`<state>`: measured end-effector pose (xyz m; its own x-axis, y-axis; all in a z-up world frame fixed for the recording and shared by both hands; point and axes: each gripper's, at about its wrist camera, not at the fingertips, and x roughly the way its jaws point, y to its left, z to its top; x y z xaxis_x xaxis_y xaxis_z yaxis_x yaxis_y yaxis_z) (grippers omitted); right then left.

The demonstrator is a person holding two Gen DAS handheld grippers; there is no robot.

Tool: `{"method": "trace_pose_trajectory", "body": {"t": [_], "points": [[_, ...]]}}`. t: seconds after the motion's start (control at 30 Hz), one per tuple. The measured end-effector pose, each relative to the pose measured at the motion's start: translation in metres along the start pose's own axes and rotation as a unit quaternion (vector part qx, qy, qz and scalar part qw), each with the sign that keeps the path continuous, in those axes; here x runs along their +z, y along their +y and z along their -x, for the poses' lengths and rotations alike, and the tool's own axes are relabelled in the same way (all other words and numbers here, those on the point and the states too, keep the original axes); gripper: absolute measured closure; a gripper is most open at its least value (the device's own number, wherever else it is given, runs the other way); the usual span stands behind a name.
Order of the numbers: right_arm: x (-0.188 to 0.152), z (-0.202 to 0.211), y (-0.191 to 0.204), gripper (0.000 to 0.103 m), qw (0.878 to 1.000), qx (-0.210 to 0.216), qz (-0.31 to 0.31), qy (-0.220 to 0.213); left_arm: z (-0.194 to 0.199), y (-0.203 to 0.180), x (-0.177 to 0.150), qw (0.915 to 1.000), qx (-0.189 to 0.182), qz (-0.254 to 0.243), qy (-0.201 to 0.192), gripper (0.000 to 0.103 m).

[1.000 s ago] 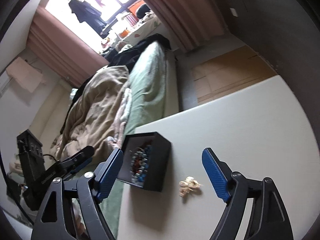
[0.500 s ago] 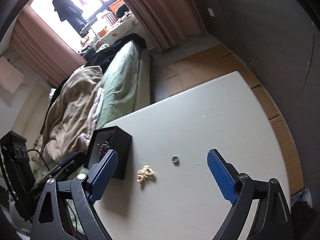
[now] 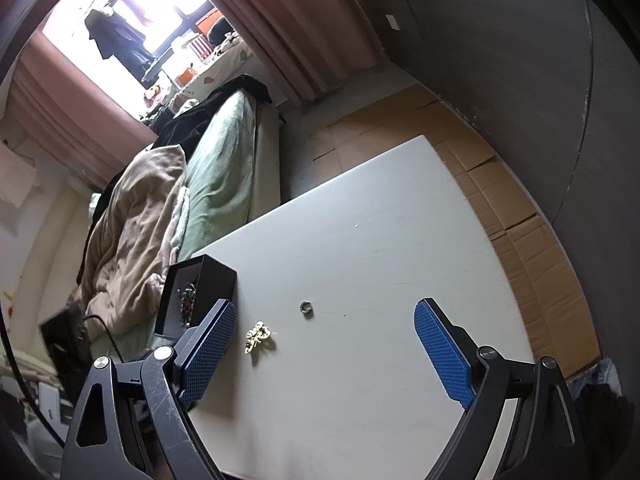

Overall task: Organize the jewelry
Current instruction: 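Move the left gripper to the gold butterfly brooch and close on it, then carry the butterfly brooch into the box and open the left gripper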

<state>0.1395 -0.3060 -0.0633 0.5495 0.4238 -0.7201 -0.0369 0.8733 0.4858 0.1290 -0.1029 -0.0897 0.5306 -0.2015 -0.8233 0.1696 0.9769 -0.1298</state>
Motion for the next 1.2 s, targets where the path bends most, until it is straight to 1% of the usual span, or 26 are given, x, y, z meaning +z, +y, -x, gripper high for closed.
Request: {"method": "trace_pose_trajectory", "body": {"t": [0.2, 0.3, 0.33, 0.4, 0.6, 0.8, 0.83, 0.9, 0.93, 0.97, 1.0, 1.17, 1.2], "points": [[0.005, 0.005, -0.013, 0.011, 1.000, -0.002, -0.012, -0.002, -0.023, -0.008, -0.004, 0.9993, 0.017, -0.022, 0.024, 0.060], [0.007, 0.004, -0.018, 0.011, 1.000, -0.002, -0.018, 0.000, -0.032, -0.010, -0.005, 0.9987, 0.023, -0.029, 0.034, 0.067], [0.008, 0.004, -0.018, 0.011, 1.000, -0.002, -0.019, 0.000, -0.035, -0.010, -0.005, 0.9984, 0.028, -0.031, 0.037, 0.067], [0.009, 0.004, -0.020, 0.011, 1.000, -0.004, -0.019, 0.000, -0.037, -0.011, -0.006, 0.9980, 0.037, -0.035, 0.038, 0.067], [0.009, 0.000, -0.018, 0.011, 1.000, -0.008, -0.016, 0.008, -0.045, -0.007, -0.004, 0.9975, 0.047, -0.032, 0.040, 0.067], [0.008, -0.005, -0.015, 0.011, 1.000, -0.011, -0.008, 0.016, -0.048, -0.006, -0.005, 0.9974, 0.048, -0.036, 0.040, 0.068], [0.007, -0.006, -0.015, 0.011, 1.000, -0.010, -0.008, 0.016, -0.048, -0.005, -0.005, 0.9975, 0.048, -0.033, 0.040, 0.070], [0.007, -0.006, -0.015, 0.011, 1.000, -0.011, -0.006, 0.017, -0.047, -0.003, -0.004, 0.9979, 0.041, -0.028, 0.043, 0.071], [0.006, -0.007, -0.014, 0.011, 1.000, -0.011, -0.006, 0.019, -0.046, -0.002, -0.004, 0.9980, 0.039, -0.026, 0.043, 0.079], [0.006, -0.009, -0.014, 0.011, 1.000, -0.012, -0.005, 0.020, -0.046, -0.001, -0.004, 0.9977, 0.043, -0.026, 0.045, 0.082], [0.005, -0.010, -0.014, 0.011, 1.000, -0.012, -0.004, 0.022, -0.045, -0.001, -0.004, 0.9979, 0.038, -0.025, 0.045, 0.084], [0.002, -0.023, -0.005, 0.012, 0.999, -0.014, 0.010, 0.036, -0.040, 0.002, 0.001, 0.9987, 0.023, -0.015, 0.044, 0.090], [0.002, -0.025, -0.004, 0.011, 0.999, -0.013, 0.012, 0.037, -0.037, 0.003, 0.003, 0.9990, 0.014, -0.008, 0.042, 0.090]]}}
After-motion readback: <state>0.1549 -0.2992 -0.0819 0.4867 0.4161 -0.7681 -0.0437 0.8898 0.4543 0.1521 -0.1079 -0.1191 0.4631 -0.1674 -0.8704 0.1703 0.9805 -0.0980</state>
